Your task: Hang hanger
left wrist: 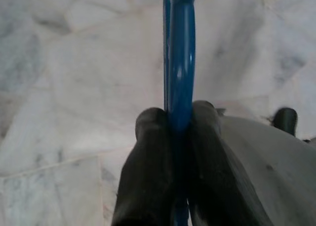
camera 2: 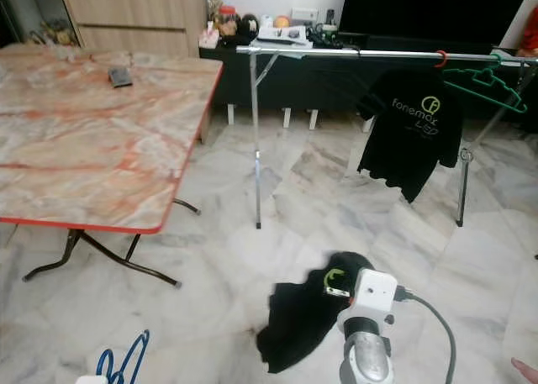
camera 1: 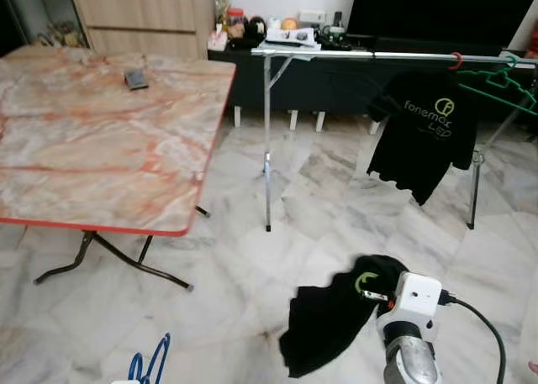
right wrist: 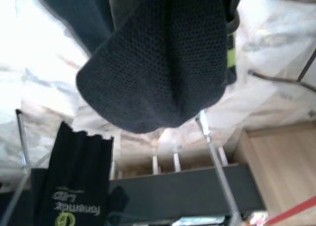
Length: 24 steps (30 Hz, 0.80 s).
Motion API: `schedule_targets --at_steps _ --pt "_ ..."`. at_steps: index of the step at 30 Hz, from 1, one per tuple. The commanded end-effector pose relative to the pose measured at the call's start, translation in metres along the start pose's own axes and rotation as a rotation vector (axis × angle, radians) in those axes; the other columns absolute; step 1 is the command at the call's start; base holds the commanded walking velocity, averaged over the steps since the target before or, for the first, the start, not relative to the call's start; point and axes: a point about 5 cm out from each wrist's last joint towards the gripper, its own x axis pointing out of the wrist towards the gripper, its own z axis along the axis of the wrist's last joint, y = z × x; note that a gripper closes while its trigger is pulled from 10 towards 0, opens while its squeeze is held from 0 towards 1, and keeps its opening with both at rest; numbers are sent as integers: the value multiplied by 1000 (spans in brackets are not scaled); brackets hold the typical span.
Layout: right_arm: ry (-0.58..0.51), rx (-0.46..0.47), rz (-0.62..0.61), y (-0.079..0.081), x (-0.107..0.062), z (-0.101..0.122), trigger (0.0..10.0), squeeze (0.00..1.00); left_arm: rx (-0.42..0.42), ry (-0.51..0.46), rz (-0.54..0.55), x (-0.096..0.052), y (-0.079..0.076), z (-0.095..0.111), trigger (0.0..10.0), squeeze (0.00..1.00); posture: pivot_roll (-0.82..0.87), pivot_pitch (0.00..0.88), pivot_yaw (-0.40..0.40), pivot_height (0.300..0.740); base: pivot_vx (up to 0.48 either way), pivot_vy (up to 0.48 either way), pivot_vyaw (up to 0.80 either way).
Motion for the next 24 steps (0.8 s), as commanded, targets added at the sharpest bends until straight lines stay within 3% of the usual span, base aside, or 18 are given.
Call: schedule_targets --at_steps 1,20,24 --pt "-46 -11 11 1 2 9 10000 0 -1 39 3 -2 2 -8 10000 0 -24 90 -44 740 0 472 0" --pt "-69 -18 23 5 7 13 10000 0 -9 57 16 -5 14 -14 10000 0 -23 72 -48 740 0 472 0" --pt "-74 -20 32 6 8 14 10000 0 -5 52 18 -5 15 -13 10000 0 -22 67 -48 740 0 191 0"
